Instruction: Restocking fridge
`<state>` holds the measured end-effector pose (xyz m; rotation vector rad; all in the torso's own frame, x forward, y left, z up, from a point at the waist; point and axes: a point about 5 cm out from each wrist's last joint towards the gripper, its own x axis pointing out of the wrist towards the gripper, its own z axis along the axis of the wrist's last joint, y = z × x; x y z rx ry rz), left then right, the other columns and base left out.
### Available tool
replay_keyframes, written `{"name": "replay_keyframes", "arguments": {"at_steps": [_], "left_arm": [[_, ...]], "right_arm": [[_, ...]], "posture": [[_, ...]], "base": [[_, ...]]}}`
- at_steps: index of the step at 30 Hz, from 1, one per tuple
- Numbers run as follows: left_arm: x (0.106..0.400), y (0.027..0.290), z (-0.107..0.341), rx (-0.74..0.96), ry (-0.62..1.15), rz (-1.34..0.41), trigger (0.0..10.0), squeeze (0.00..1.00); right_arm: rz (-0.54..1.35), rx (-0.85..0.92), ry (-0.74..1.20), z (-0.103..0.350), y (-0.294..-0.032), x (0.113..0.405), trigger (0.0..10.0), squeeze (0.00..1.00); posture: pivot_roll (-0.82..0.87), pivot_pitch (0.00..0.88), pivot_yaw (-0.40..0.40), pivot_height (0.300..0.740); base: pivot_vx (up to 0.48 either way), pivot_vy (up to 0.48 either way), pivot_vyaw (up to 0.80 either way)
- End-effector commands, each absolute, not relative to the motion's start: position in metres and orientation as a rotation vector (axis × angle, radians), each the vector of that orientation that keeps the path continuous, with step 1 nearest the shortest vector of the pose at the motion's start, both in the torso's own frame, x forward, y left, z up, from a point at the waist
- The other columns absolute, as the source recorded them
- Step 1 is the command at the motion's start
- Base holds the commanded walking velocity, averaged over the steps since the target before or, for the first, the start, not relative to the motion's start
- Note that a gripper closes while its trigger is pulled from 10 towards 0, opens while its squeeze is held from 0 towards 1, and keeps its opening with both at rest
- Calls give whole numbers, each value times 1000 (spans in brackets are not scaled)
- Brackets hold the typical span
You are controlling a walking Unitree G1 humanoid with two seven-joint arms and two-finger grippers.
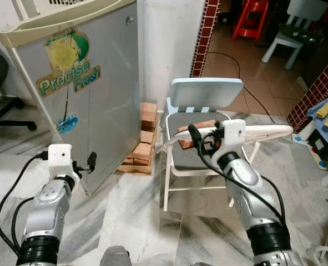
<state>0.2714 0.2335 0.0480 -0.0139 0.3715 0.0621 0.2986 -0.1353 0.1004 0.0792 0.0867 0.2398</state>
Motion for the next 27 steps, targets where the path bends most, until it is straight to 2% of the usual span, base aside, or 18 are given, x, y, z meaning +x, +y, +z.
{"name": "replay_keyframes", "arguments": {"at_steps": [1, 5, 21, 27], "left_arm": [[273, 237, 50, -5, 340, 80, 10000, 0], [272, 244, 51, 5, 315, 96, 10000, 0], [267, 234, 44, -5, 319, 86, 10000, 0], [268, 232, 42, -11, 330, 87, 10000, 0]], "right_arm": [[240, 74, 62, 104, -133, 297, 10000, 0], [296, 65, 12, 112, -125, 298, 10000, 0], [339, 64, -10, 116, -109, 310, 10000, 0], [333, 47, -16, 118, -107, 317, 10000, 0]], "posture": [[89, 0, -17, 740], [89, 0, -17, 740], [98, 0, -24, 740], [98, 0, -22, 740]], "base": [[0, 424, 0], [0, 436, 119], [242, 416, 647], [0, 0, 251]]}}
